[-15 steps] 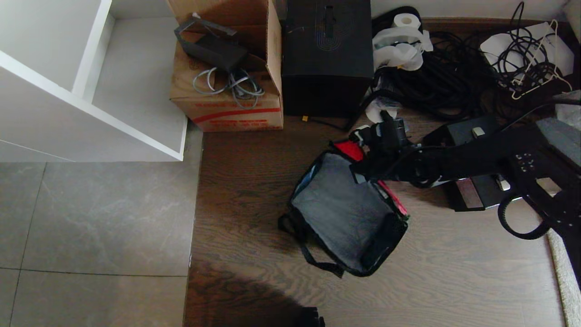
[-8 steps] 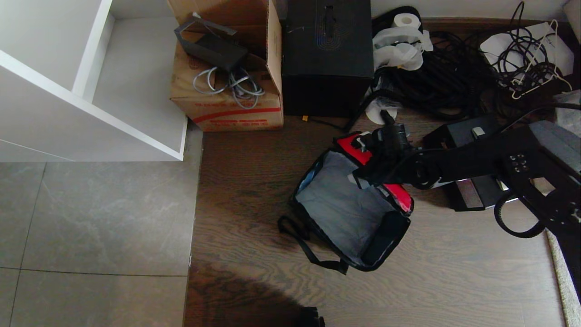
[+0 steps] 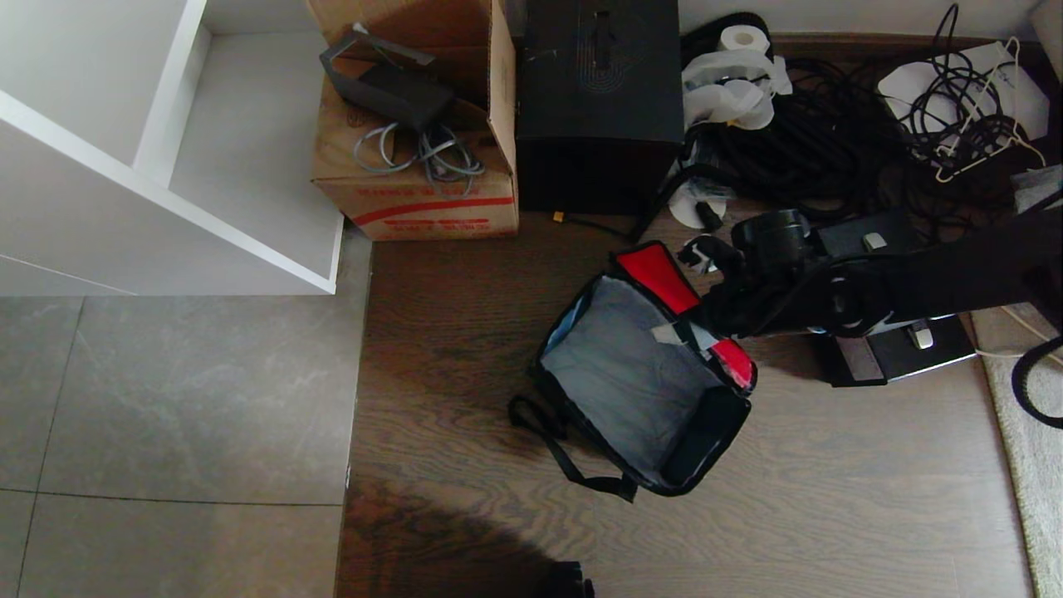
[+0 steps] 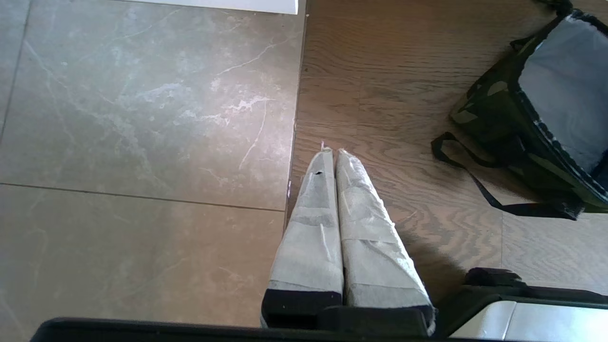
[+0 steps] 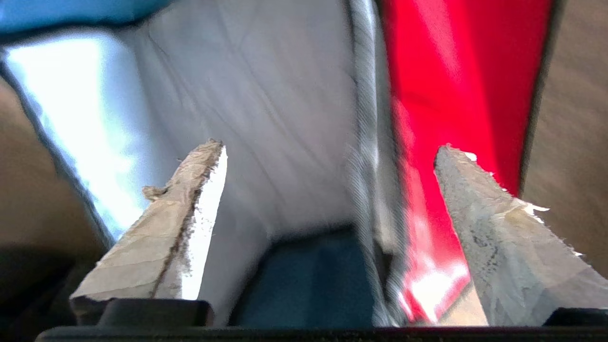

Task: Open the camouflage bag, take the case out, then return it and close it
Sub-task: Grip the handle again

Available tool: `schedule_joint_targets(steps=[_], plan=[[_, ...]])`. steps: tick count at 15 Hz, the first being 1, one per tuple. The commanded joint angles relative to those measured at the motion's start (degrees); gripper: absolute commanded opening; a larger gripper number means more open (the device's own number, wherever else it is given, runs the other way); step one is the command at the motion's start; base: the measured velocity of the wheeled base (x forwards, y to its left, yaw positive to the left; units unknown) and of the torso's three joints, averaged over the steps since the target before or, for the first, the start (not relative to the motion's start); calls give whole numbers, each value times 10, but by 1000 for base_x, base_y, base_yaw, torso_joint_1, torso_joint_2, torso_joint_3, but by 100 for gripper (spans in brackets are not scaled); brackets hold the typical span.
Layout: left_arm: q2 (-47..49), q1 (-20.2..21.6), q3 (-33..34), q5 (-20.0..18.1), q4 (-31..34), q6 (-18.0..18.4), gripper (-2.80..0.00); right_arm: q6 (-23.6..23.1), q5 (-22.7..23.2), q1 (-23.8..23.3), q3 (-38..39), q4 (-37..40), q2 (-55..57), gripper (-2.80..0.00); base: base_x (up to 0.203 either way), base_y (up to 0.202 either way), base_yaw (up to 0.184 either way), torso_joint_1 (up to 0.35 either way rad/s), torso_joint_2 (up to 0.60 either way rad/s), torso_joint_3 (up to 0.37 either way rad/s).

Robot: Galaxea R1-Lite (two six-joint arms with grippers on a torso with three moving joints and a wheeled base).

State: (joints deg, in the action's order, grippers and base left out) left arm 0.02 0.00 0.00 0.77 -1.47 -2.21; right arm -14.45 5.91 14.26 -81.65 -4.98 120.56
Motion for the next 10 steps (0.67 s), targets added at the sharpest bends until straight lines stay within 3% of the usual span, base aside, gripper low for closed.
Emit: schedule_joint_targets(steps=[1, 2, 4, 7, 8, 9, 10], plan=[[0, 1, 5, 0, 0, 0, -280, -9, 8, -42, 4, 5, -45, 0, 0, 0, 0, 0, 0, 0], [0, 1, 5, 0, 0, -1, -280, -13, 7, -46, 4, 8, -49, 0, 0, 0, 0, 0, 0, 0], [0, 0, 5, 0, 0, -1, -280, -39, -12, -108, -2, 21, -72, 0, 0, 0, 0, 0, 0, 0], [0, 1, 5, 0, 0, -1, -280, -60, -124, -150, -20, 24, -88, 0, 0, 0, 0, 0, 0, 0], [0, 1, 5, 0, 0, -1, -280, -62, -127, -151, -21, 23, -89, 0, 0, 0, 0, 0, 0, 0], [0, 1, 5, 0, 0, -1, -280, -81, -145, -159, -17, 23, -94, 0, 0, 0, 0, 0, 0, 0], [0, 0, 5, 0, 0, 0, -280, -130, -203, -174, -5, 17, -100, 0, 0, 0, 0, 0, 0, 0]])
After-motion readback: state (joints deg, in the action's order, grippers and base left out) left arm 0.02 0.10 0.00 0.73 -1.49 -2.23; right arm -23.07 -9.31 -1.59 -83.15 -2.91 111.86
